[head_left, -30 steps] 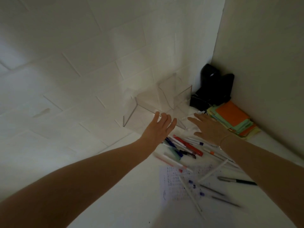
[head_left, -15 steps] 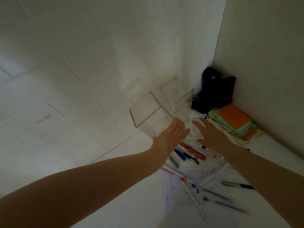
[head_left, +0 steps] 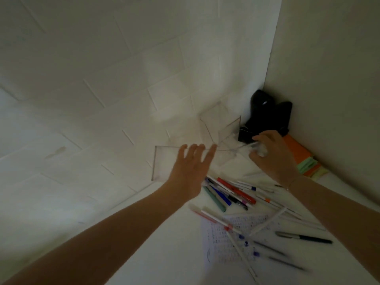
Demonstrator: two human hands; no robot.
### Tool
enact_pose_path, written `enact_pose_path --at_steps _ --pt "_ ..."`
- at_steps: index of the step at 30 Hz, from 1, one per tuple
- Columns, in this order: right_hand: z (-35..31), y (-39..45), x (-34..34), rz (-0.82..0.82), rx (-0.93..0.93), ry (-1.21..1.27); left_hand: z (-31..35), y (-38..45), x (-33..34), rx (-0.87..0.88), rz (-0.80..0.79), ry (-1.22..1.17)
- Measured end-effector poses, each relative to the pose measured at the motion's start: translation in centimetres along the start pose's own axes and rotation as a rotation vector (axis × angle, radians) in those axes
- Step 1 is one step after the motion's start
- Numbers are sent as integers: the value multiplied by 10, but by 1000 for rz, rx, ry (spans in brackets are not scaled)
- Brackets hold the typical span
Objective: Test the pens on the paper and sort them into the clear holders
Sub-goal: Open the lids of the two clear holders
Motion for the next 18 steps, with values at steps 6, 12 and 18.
enact_pose_path --at_steps 6,12,18 --pt "-54 8 -19 -46 -175 -67 -31 -28 23 -10 130 -352" --pt "-95 25 -32 -277 -33 145 -47 -46 34 -149 205 -914" --pt "-123 28 -33 -283 -54 457 -49 -60 52 -200 230 -1277"
Point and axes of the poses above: each hand's wrist, its own y-axis towards the middle knuckle, its own x-axis out of the palm, z = x × y, the point moved 2 cm from there along y, towards the middle knuckle, and after that the axes turned 14 degrees about x, right-handed, at the moved point
